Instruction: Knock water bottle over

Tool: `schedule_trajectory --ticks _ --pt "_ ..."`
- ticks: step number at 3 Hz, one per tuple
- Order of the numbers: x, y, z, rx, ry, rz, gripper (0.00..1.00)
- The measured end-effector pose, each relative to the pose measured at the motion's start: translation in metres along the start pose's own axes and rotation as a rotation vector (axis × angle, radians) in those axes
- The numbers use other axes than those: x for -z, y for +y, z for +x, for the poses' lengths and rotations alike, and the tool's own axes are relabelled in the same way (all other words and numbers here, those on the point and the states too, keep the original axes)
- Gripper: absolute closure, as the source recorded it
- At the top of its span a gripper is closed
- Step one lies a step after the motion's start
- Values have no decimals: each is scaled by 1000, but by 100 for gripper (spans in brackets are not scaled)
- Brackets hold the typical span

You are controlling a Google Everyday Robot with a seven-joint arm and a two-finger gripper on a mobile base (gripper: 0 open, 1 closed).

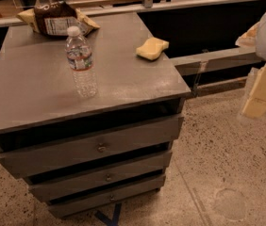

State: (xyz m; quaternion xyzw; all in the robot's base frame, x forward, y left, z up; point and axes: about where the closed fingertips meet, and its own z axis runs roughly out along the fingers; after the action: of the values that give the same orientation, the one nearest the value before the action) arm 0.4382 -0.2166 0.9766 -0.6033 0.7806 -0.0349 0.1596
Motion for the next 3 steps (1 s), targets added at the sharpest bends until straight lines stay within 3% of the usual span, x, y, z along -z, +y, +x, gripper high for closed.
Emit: schedule_trajectory --ticks 1,2,3 --pt "0 0 0 0 0 0 0" --pt "-4 -1 -10 -21 -88 -29 0" --pt "-22 -15 -18 -135 -281 -84 0"
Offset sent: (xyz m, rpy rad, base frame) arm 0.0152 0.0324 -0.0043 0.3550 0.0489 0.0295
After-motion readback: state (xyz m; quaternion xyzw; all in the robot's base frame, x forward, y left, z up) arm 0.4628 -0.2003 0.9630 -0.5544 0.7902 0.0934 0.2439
